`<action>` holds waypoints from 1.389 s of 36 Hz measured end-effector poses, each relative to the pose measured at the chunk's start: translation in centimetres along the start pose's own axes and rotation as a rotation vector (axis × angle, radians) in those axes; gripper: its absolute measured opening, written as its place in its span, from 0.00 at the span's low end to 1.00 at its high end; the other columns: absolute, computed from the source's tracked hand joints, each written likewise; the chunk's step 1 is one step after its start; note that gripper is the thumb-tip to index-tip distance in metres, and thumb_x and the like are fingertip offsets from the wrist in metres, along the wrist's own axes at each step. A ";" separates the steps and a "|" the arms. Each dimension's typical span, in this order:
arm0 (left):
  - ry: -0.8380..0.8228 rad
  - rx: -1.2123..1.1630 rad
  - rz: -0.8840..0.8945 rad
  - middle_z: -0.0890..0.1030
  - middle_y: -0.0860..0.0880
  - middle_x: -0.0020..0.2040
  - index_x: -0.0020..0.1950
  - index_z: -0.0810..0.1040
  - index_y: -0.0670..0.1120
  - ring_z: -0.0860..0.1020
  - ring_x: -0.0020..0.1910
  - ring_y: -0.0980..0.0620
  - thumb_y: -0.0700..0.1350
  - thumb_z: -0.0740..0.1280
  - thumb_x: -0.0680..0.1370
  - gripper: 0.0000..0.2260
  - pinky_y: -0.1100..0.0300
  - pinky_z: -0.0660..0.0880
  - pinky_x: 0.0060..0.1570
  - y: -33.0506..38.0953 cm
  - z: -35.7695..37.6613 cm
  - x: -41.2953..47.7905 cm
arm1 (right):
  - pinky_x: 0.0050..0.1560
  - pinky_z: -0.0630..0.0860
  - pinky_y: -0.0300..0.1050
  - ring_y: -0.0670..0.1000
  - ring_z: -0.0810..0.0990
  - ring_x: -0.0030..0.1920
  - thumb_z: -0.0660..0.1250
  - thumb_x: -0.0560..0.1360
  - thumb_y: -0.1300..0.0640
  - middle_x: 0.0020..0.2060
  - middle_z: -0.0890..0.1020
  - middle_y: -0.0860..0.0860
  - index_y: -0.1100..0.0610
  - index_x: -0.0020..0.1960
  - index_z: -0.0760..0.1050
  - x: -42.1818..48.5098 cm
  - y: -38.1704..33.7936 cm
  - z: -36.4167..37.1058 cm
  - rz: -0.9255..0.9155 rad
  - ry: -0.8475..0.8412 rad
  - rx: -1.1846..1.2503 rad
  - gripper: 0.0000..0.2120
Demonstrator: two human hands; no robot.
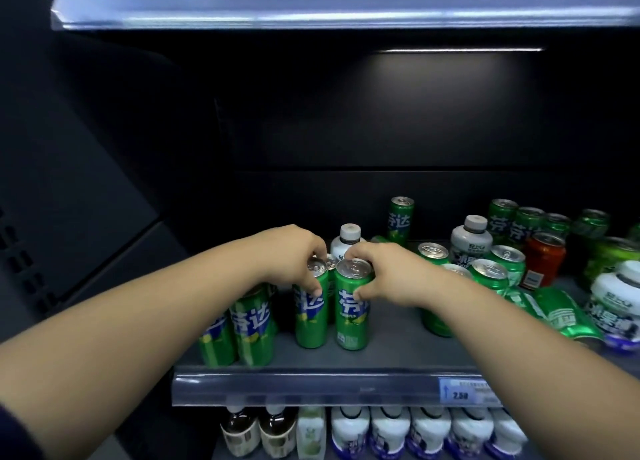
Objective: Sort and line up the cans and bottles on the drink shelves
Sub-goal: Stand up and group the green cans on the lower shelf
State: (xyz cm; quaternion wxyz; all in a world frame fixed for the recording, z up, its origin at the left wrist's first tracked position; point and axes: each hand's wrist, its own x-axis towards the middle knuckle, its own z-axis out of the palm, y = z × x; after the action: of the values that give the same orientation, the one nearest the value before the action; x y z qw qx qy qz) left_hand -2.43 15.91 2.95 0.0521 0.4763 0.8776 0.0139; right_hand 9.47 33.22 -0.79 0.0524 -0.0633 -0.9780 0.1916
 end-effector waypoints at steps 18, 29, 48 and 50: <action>0.020 -0.023 -0.095 0.82 0.53 0.57 0.65 0.78 0.53 0.78 0.54 0.51 0.57 0.78 0.68 0.27 0.55 0.76 0.53 -1.7 -0.1 2.1 | 0.52 0.79 0.46 0.49 0.80 0.53 0.79 0.68 0.55 0.54 0.81 0.47 0.47 0.63 0.76 2.3 -0.2 0.3 0.050 0.035 0.102 0.25; -0.021 0.014 -0.074 0.82 0.53 0.56 0.65 0.79 0.51 0.78 0.53 0.51 0.60 0.77 0.68 0.28 0.56 0.76 0.52 -1.9 -0.8 0.1 | 0.56 0.77 0.47 0.49 0.77 0.57 0.79 0.66 0.53 0.56 0.80 0.46 0.47 0.59 0.77 1.5 -1.2 0.5 -0.010 -0.013 0.119 0.23; -0.034 -0.200 -0.048 0.78 0.56 0.67 0.70 0.75 0.56 0.75 0.64 0.55 0.54 0.67 0.80 0.19 0.60 0.69 0.63 -4.6 -0.1 -1.1 | 0.49 0.82 0.48 0.49 0.84 0.47 0.79 0.63 0.48 0.62 0.78 0.47 0.46 0.65 0.71 0.3 -2.6 3.3 -0.011 -0.077 0.428 0.33; 0.014 -0.250 -0.043 0.81 0.56 0.63 0.67 0.79 0.56 0.77 0.60 0.55 0.54 0.69 0.79 0.16 0.57 0.72 0.63 -4.8 0.2 -1.0 | 0.54 0.82 0.56 0.55 0.85 0.50 0.79 0.62 0.48 0.59 0.80 0.47 0.46 0.61 0.73 0.2 -2.4 3.8 0.000 -0.054 0.479 0.29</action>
State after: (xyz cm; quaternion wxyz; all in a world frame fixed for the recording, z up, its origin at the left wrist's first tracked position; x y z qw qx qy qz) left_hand -5.90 12.45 2.42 0.1052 0.4472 0.8793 0.1254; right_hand 8.53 29.60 -3.36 0.0397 -0.0438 -0.9058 0.4196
